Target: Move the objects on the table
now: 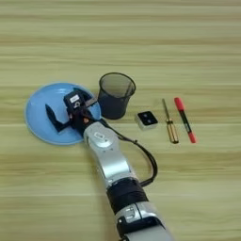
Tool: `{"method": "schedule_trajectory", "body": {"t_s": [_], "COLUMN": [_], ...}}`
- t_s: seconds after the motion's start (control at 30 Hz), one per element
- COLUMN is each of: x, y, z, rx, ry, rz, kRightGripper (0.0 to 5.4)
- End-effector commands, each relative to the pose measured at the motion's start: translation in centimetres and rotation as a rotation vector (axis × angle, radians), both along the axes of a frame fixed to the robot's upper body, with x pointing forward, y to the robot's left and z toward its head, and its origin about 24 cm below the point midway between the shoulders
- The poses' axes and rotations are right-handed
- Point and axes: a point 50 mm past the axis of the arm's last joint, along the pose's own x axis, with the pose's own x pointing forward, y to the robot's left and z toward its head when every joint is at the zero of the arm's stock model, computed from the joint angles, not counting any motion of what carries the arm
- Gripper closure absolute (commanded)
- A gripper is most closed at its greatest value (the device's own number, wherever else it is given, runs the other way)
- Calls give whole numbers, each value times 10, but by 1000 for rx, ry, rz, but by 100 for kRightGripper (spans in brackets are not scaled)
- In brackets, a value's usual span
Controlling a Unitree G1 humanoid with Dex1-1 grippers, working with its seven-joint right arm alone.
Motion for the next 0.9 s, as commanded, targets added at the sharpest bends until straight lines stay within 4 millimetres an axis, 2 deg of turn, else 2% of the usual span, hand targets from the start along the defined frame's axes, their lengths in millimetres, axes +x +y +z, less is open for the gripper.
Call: {"method": "schedule_trajectory", "body": {"t_s": [0.03, 0.17, 0.33, 0.57, 0.73, 0.9], "x": [8, 1, -22, -35, -46, -58], "y": [5, 5, -2, -42, -75, -100], "z": [41, 59, 81, 102, 102, 96], "rx": [31, 63, 100, 105, 84, 60], "ry": [-152, -208, -288, -355, -363, -347], "rz": [14, 21, 34, -86, -196, -289], "kRightGripper": [6, 6, 6, 6, 6, 6]}}
